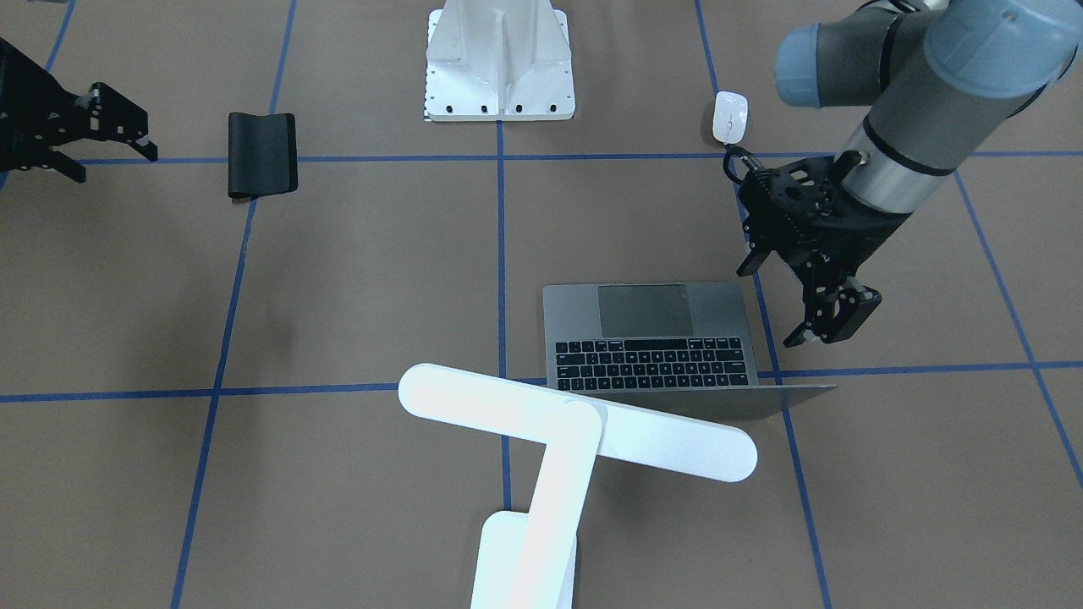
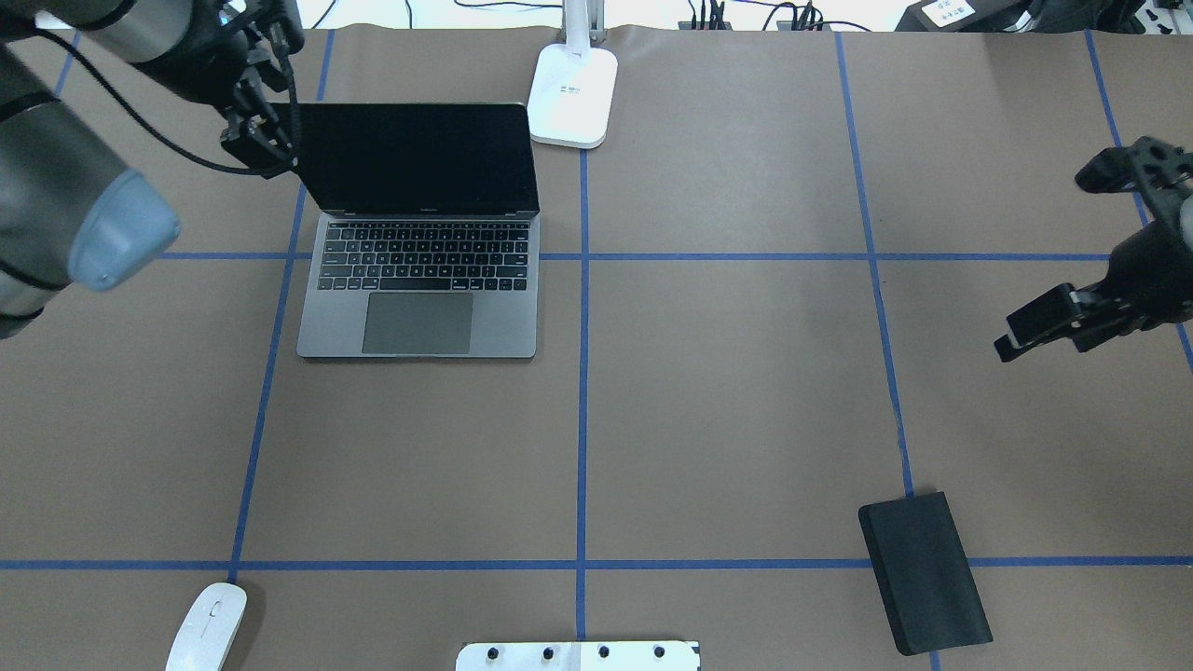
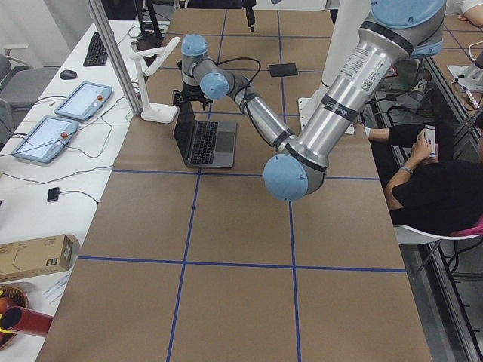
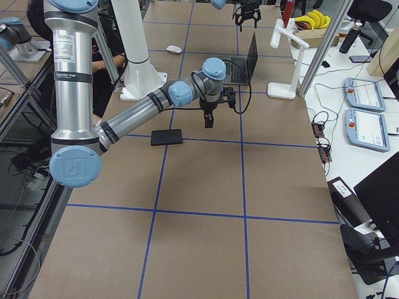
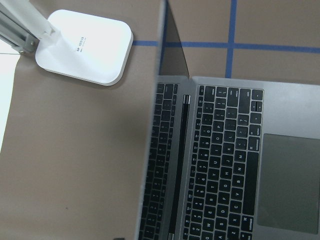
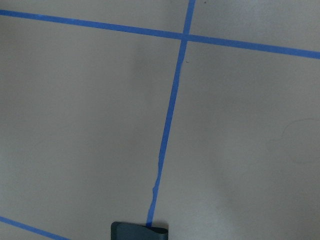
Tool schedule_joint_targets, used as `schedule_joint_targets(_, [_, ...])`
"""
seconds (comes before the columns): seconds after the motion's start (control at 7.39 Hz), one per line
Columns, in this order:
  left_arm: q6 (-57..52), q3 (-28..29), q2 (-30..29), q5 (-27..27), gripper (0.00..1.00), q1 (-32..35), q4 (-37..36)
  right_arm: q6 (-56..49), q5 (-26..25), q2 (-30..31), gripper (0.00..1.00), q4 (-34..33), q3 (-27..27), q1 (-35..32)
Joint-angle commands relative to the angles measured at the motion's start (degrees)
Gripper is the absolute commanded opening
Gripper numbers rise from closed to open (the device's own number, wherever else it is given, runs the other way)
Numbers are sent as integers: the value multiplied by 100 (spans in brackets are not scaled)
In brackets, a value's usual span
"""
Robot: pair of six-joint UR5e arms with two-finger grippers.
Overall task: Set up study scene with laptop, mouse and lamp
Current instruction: 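Grasp the black mouse pad edge with the right gripper while the left arm withdraws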
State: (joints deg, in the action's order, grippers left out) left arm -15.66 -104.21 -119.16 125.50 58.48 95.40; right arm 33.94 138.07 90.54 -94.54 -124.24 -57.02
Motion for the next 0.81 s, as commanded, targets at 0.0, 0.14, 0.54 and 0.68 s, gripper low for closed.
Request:
schedule_joint_targets(0.0, [1578,-897,1170,9,100,-12,5,839,-43,-80,100,49,66,691])
schedule_joint_targets(0.14, [2167,-995,1584,9,100,-13,23,851,-52,-80,99,49,102,823])
schedule_joint_targets(0.54, [4068,-1583,2588,9,100,-100,49,833,-534,-98,99,58,330,1613])
schedule_joint_targets(0.68, [4715,-1863,2825,-17,100,-344,67,851,-561,-81,98,119,331,1746])
